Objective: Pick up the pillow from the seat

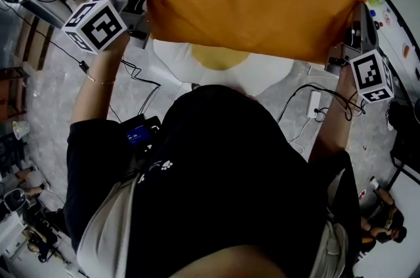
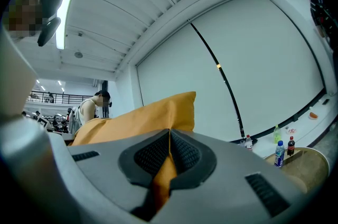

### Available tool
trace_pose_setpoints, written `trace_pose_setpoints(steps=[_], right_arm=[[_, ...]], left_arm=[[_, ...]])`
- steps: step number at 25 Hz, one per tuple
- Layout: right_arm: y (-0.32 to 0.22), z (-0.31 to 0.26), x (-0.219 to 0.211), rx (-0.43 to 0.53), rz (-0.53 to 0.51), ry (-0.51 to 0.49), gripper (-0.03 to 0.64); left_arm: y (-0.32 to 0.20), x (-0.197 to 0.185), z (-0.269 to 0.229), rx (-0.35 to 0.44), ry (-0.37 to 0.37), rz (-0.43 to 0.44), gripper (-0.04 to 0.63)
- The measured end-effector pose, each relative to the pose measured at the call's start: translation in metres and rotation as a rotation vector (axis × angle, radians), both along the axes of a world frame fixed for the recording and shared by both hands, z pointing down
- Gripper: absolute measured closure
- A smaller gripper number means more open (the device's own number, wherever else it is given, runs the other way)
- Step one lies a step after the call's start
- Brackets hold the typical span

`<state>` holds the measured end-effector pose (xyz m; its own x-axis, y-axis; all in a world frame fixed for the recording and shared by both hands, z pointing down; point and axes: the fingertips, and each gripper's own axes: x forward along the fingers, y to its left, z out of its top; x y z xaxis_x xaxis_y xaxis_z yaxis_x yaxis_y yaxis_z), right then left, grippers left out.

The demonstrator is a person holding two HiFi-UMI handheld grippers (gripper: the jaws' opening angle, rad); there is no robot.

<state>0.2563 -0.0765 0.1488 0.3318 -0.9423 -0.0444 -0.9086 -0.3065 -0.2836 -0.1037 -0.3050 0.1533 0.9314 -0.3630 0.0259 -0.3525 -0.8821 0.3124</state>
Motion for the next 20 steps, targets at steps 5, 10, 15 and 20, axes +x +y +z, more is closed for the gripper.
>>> trace_pose_setpoints(steps=[5, 10, 15, 20], right_arm=[[0.0003, 0.0015, -0.0007, 0.002, 0.000, -0.001, 0.595], [-0.0004, -0.0021, 0.0026, -0.004, 0.003, 0.002, 0.595], [-0.0015, -0.0013, 0.0020, -0.008, 0.002, 0.001, 0.595], [-0.0036, 0.0005, 0.0022, -0.017, -0.001, -0.002, 0.595]], left_arm=[[0.0006, -0.0012, 0.0015, -0.004, 0.004, 0.000, 0.581], [0.0006, 0.0015, -0.0014, -0.006, 0.004, 0.004, 0.583], [0.0002, 0.0007, -0.0004, -0.008, 0.001, 0.005, 0.583], [-0.0004, -0.0001, 0.0035, -0.028, 0.000, 0.002, 0.581]])
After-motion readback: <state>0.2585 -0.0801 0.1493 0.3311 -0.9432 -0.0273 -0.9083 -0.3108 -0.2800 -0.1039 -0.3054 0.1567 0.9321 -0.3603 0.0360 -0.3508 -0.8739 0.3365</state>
